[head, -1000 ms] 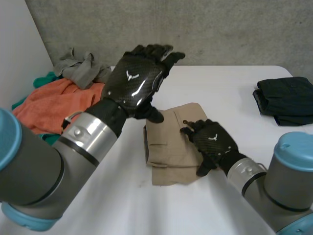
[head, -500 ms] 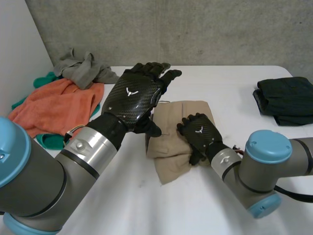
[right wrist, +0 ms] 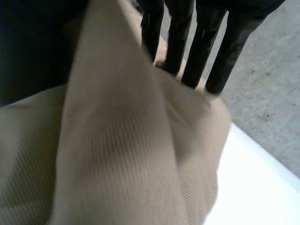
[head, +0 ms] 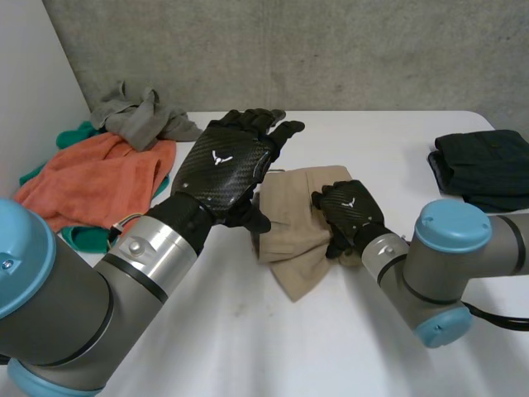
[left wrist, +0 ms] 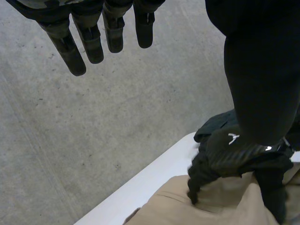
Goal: Fold the laundry.
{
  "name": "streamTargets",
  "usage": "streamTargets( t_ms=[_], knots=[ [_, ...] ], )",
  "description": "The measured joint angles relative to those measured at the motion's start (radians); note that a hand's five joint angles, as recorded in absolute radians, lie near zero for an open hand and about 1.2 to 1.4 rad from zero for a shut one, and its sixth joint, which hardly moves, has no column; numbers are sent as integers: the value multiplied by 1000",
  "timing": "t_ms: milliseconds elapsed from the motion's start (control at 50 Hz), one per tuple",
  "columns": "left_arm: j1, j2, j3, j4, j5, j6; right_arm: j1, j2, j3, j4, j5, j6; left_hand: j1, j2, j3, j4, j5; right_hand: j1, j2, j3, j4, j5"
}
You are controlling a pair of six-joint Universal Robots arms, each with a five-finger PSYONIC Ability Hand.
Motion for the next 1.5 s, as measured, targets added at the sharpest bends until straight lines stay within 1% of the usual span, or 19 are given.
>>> streamTargets(
  t_ms=[20,40,80,120,300,400,460,540,680,740,880,1020,1180,1220,1280,1300,1340,1440,1500],
  knots=[
    [0,0,0,0,0,0,0,9,-12,8,-1,2,0,0,0,0,0,0,0,0,0,0],
    [0,0,0,0,0,0,0,18,-27,18,-1,3,0,0,0,0,0,156,242,212,213,163],
    [0,0,-1,0,-1,0,0,37,-69,42,-3,4,0,0,0,0,0,341,547,501,539,402],
    [0,0,-1,0,-1,0,0,42,-94,52,-4,4,0,0,0,0,0,370,589,541,598,457],
    [0,7,0,0,-1,0,-30,22,-222,59,-20,3,0,0,0,0,0,388,589,561,608,509],
    [3,12,0,1,-2,0,-122,-2,-354,7,-111,5,0,0,0,0,0,388,589,561,609,509],
    [5,14,0,2,-2,0,-196,-7,-445,-51,-187,15,0,0,0,0,0,388,589,565,610,526],
    [7,14,-2,1,-2,0,-298,10,-557,-94,-244,37,0,0,0,0,0,388,589,566,610,532],
    [7,15,-6,2,-3,0,-487,107,-727,-122,-305,106,0,0,0,0,0,388,589,576,610,532],
    [7,15,-6,3,-2,0,-569,174,-779,-136,-361,127,0,0,0,0,0,388,590,581,613,532],
    [8,15,-5,5,-2,0,-715,348,-810,-239,-504,156,0,0,0,0,0,388,591,581,615,532],
    [8,12,-5,6,-2,0,-800,468,-758,-314,-585,196,0,0,0,0,0,388,591,581,617,567],
    [8,8,-4,8,-2,0,-857,467,-656,-357,-657,211,0,0,0,0,0,384,583,579,614,584],
    [7,8,-4,8,-2,0,-862,451,-634,-362,-664,213,0,0,0,0,0,246,369,364,389,399],
    [7,9,-4,7,-1,0,-866,409,-588,-364,-663,216,0,0,0,0,0,-206,-186,-177,-140,-107],
    [7,9,-4,7,-2,0,-866,403,-582,-363,-662,216,0,0,0,0,0,-206,-186,-177,-140,-107],
    [7,10,-4,7,-2,0,-869,363,-544,-351,-650,217,0,0,0,0,0,-308,-359,-363,-345,-280],
    [6,12,-4,6,-3,-1,-889,247,-444,-267,-595,213,0,0,0,0,0,-308,-362,-369,-346,-285],
    [5,14,-4,6,-3,-1,-915,157,-374,-166,-548,203,0,0,0,0,0,-308,-362,-369,-346,-285]
  ],
)
